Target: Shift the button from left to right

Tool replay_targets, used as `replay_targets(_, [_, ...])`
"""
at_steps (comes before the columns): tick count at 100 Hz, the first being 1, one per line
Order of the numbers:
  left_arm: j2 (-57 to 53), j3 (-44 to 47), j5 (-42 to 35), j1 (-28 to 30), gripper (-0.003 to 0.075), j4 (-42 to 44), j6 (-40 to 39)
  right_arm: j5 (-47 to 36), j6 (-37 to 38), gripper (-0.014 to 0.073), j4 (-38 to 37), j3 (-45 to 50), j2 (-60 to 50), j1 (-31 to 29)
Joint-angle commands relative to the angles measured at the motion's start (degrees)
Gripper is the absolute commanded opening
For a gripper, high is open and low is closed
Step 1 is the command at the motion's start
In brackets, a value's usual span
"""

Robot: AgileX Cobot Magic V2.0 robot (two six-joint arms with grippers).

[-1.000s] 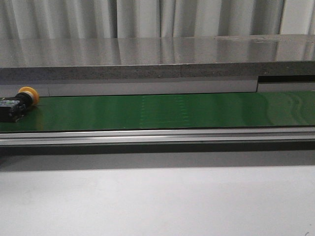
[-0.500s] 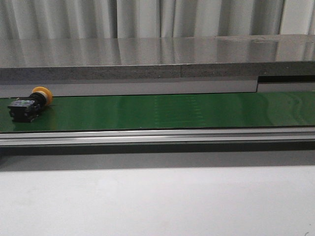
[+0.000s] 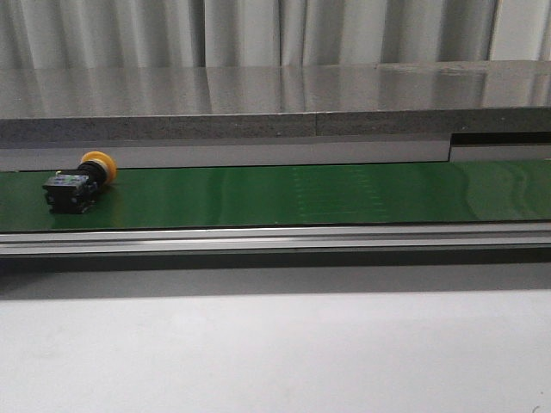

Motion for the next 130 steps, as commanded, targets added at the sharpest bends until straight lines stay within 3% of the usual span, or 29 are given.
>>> replay_targets(1, [0.1,-1.2,-3.8,-0.4,0.0619,-0.9,-0.1,-5.1,0.0,-0.0067,-0.3,-0.9,-1.1,-0.1])
replay_targets(10, [0.1,-1.2,-3.9,-0.4,0.0599,-0.9,-0.1,-5.1,0.0,-0.0067,-0.3,-0.9,-1.1,-0.1])
replay_targets(22, [0.1,-1.2,-4.6,-0.4,0.0498,-0.9,-0.1,-5.1,0.0,-0.0067,-0.3,-0.9,-1.1,-0.1])
replay_targets(59, [0.1,-1.2,-4.6,-0.4,-0.002,-0.9,-0.1,-5.1,0.0,-0.0067,-0.3,-0.9,-1.1,-0.1])
replay_targets(90, [0.1,-1.2,-4.6,-0.4,-0.002,-0.9,-0.1,-5.2,0.0,-0.0067,-0.3,-0.9,-1.2,-0.1])
replay_targets(130, [0.1,-1.2,-4.6,-0.4,-0.002,-0.9,-0.1,-13.2,0.0,-0.0067,-0.3,-1.3,-1.2,-0.1])
